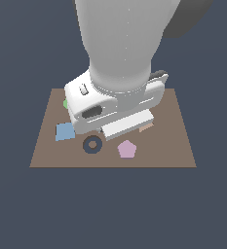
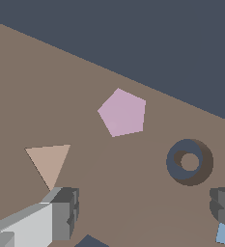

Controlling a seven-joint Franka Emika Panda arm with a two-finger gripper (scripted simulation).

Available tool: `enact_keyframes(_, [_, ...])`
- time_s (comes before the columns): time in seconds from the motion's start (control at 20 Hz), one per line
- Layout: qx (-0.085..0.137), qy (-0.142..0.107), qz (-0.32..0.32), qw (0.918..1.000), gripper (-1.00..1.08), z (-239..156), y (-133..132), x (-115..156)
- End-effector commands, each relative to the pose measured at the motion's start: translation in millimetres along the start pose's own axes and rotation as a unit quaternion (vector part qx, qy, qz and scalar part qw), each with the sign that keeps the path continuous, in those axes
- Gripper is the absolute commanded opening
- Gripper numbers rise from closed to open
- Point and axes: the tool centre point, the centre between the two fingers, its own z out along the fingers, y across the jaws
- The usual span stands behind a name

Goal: Insert a designated object into the corresponding slot on a board.

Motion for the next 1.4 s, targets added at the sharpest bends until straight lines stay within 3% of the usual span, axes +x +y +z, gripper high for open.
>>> enact_keyframes(0.0, [0.001, -0.002, -0.046, 0.9990, 1.00, 12.0, 1.8, 10.3])
enact_keyframes(0.7, [0.001, -0.009, -0.226, 0.9742, 1.00, 58.4, -1.7, 52.8])
enact_keyframes(1.0, [0.001, -0.010, -0.255, 0.9668, 1.00, 66.1, -4.3, 59.8])
enact_keyframes(1.35, [0.001, -0.010, -0.255, 0.9669, 1.00, 65.8, -4.6, 59.8])
